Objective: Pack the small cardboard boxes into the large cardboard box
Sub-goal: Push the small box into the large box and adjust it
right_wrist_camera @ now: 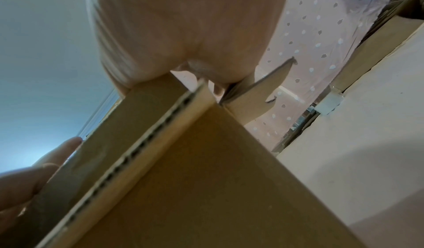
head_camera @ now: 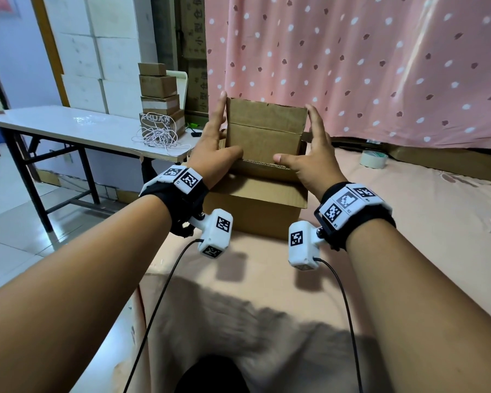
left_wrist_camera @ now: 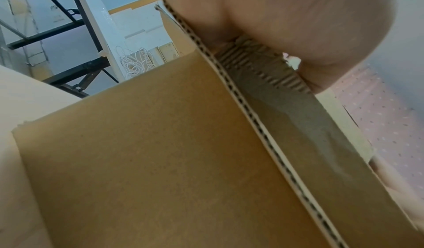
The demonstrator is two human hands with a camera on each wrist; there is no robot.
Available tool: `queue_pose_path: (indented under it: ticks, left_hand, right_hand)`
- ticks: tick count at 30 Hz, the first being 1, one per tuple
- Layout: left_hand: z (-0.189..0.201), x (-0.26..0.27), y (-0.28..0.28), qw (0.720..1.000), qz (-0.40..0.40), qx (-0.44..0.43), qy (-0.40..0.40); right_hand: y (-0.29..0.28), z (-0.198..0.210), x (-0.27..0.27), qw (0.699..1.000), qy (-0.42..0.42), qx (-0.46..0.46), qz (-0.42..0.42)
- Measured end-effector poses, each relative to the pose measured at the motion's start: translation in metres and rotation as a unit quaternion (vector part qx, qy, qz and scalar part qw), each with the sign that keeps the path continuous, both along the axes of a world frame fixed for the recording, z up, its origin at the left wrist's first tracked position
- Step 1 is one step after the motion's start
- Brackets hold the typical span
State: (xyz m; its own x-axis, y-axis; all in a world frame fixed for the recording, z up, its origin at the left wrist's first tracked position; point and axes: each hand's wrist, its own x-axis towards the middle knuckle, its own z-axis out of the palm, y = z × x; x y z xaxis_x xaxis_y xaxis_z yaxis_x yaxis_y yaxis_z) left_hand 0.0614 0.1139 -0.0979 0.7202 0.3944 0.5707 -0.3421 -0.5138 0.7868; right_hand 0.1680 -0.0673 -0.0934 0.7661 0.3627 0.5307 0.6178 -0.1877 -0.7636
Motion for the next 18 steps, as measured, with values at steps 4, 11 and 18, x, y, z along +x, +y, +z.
queue_pose_path:
  ticks: [4, 11, 18]
  left_hand:
    - [0.0008, -0.0024, -0.0015, 1.0, -0.009, -0.006, -0.005]
    - [0.0012, -0.0049, -0.0045, 1.0, -0.007, -0.008, -0.011]
    - [0.0004, -0.0071, -0.005, 1.0, 0.013, 0.008, -0.003]
  right_hand:
    - [0.0, -0.0009, -0.0002, 1.0, -0.002, 0.001, 0.0]
    - [0.0003, -0.0025, -0.001, 1.0, -0.002, 0.001, -0.001]
    - [0.0003, -0.0051, -0.001, 1.0, -0.004, 0.009, 0.002]
